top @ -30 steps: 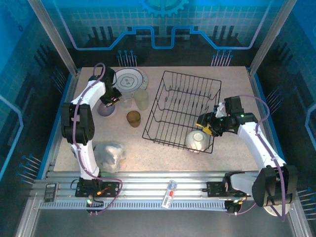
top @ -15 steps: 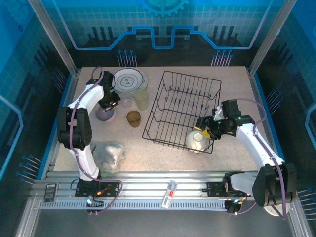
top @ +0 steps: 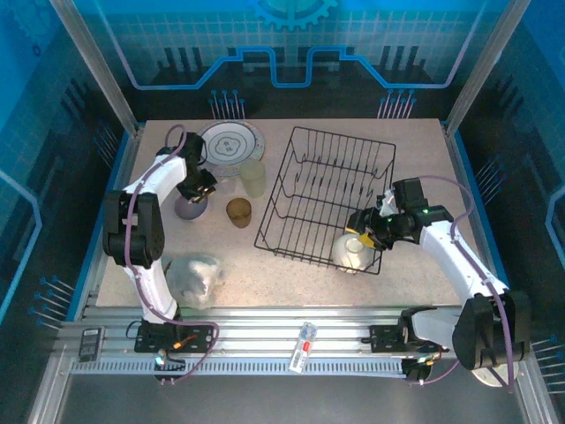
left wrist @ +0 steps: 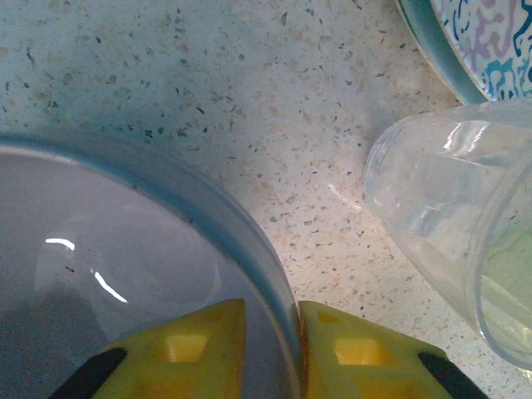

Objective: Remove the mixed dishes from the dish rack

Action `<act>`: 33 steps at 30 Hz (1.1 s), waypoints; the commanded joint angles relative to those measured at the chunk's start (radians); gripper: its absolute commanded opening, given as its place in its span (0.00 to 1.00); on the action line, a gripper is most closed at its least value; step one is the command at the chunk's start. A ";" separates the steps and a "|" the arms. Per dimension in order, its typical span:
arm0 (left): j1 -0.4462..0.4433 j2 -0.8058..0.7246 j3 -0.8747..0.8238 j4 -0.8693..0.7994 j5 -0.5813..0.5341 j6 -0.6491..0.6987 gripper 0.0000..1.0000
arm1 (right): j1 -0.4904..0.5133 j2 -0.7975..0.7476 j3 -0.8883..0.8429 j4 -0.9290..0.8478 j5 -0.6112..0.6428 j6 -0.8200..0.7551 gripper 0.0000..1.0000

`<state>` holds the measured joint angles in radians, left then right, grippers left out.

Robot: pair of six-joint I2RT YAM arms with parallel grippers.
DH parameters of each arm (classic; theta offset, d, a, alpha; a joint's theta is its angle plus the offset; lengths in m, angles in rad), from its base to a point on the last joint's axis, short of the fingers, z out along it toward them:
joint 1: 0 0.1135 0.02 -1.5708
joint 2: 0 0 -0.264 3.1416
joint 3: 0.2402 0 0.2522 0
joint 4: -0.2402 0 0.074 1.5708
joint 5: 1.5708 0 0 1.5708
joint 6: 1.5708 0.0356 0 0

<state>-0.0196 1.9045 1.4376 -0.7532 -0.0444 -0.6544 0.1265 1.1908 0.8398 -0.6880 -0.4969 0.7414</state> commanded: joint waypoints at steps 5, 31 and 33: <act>0.005 -0.044 -0.020 -0.001 0.025 0.003 0.30 | 0.019 -0.008 0.004 -0.004 0.013 0.013 0.60; 0.009 -0.254 0.032 -0.018 0.170 -0.010 0.99 | 0.031 0.051 0.002 0.016 0.011 0.001 0.60; 0.007 -0.284 0.031 -0.014 0.182 -0.014 0.99 | 0.030 0.057 0.002 0.017 0.009 0.000 0.60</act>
<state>-0.0177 1.6791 1.4384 -0.7536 0.0849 -0.6556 0.1413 1.2369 0.8391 -0.6758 -0.4854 0.7444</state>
